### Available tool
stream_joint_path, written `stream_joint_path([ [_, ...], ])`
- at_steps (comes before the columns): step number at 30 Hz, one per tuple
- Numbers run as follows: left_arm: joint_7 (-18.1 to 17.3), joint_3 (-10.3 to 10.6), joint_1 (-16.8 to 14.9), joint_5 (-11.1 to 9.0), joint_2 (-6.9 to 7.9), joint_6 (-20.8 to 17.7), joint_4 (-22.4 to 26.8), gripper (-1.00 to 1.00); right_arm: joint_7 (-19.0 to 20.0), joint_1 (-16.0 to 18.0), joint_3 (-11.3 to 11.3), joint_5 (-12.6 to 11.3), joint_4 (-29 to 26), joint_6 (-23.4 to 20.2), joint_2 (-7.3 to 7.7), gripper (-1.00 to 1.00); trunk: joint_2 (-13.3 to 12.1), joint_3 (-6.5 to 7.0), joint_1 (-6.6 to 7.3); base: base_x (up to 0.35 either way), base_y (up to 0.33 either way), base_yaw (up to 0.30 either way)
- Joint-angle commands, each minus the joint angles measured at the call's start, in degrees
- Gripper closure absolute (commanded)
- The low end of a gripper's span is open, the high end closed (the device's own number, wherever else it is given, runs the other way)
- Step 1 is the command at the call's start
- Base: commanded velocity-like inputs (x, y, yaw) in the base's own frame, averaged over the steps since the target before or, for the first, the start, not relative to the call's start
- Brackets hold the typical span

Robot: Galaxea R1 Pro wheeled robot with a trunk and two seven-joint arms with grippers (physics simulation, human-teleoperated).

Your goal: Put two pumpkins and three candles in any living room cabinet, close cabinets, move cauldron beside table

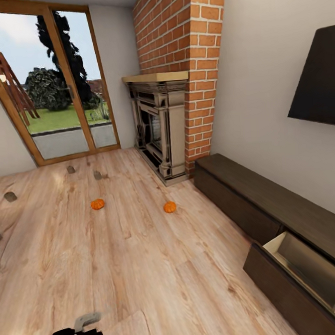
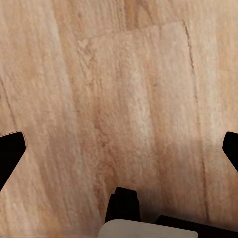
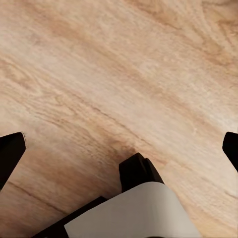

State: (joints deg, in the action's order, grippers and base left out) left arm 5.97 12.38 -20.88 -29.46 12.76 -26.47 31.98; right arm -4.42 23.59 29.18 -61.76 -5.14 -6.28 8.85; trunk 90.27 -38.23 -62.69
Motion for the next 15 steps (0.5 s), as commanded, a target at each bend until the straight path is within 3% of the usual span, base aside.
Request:
stream_joint_path([
  [1,0.53,0.45,-0.04,-0.6,0.07,-0.16,0.1,-1.0,-0.46,0.0,0.44,-0.38,-0.23,-0.28,0.04,-1.0,0.03,-0.05,0.0,0.0,0.0,0.29],
  [15,0.51,0.26,-0.04,-0.6,0.07,-0.16,0.1,-1.0,-0.41,-0.03,0.44,-0.38,-0.23,-0.29,0.03,-1.0,0.03,-0.05,0.0,0.002,0.012,0.278],
])
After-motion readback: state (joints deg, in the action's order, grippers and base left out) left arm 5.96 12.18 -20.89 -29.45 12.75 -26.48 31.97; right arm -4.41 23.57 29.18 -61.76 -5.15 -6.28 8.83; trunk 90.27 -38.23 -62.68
